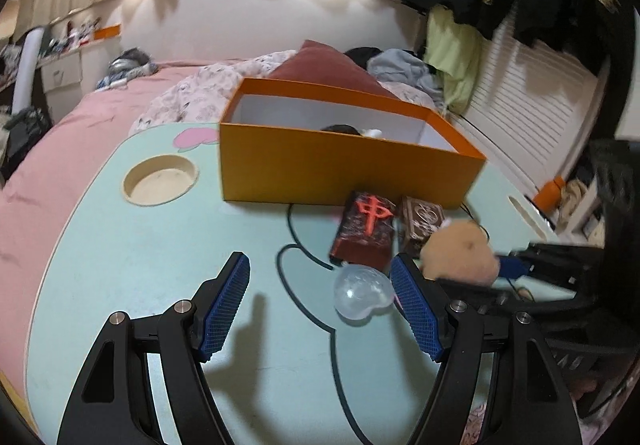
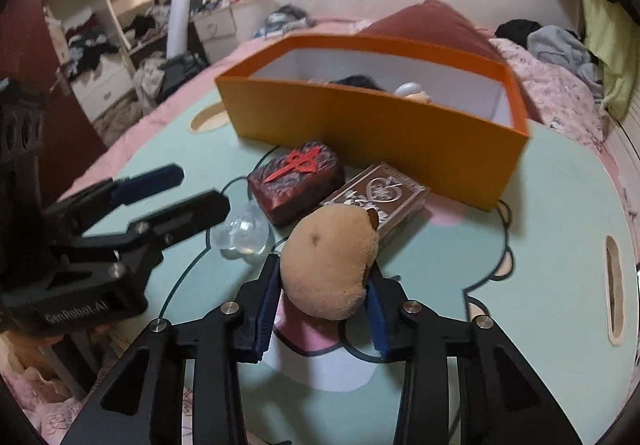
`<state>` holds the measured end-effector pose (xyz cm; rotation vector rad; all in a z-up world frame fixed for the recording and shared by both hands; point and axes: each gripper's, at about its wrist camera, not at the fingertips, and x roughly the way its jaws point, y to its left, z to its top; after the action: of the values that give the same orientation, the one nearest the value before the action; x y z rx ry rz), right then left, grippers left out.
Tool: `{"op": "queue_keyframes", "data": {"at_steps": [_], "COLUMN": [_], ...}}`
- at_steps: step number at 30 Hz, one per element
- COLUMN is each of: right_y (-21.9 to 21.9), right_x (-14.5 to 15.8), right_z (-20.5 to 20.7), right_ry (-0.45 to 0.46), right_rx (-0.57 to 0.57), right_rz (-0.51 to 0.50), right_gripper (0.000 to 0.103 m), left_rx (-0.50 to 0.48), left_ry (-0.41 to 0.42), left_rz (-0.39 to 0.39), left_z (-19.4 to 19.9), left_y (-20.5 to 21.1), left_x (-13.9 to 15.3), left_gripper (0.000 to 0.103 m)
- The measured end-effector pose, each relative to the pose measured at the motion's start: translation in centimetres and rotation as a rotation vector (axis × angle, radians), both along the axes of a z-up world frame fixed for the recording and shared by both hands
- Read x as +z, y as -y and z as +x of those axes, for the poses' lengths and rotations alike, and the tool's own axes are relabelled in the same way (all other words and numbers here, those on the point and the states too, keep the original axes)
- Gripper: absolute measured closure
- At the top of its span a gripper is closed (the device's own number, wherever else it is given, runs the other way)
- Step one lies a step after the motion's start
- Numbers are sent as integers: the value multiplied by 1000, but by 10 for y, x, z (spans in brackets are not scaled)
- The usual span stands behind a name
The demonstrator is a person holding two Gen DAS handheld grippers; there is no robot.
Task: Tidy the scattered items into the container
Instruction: 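Grasp the brown plush ball with the right gripper while the left grasps the clear heart piece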
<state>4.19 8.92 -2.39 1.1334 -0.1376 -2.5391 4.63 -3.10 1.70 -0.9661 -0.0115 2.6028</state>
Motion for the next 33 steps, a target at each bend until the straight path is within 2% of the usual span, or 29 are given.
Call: {"op": "queue_keyframes", "data": {"at_steps": [4, 8, 11, 14, 15, 19, 25, 27, 33], "right_y": [-21, -30, -28, -24, -24, -25, -22, -20, -5], "right_x": [8, 7, 5, 6, 6, 6, 6, 6, 6], "right_z": [21, 21, 20, 21, 21, 23, 26, 27, 31], "right_ry": [-112, -116, -96, -105, -104, -106, -124, -128, -141], "right_rx": [-147, -187, -182, -177, -176, -176, -172, -168, -118], "right_rz": [-22, -54, -55, -43, -41, -39, -21, -14, 44], "right_gripper": [65, 65, 65, 65, 65, 65, 65, 65, 65], "left_rx": [-66, -115, -117, -112, -110, -126, -95, -102, -101], "left_ry": [-11, 14, 30, 37, 39, 34, -81, -105, -125], "left_rz": [-78, -130, -164, -181, -187, -183, -136, -92, -54], "left_z": [4, 0, -3, -5, -5, -1, 19, 29, 34], "left_y": [-18, -33, -37, -36, -36, -35, -22, -14, -5], "left_x": [-1, -6, -11, -14, -15, -14, 2, 7, 5], "left_gripper": [30, 32, 43, 63, 64, 64, 64, 64, 64]}}
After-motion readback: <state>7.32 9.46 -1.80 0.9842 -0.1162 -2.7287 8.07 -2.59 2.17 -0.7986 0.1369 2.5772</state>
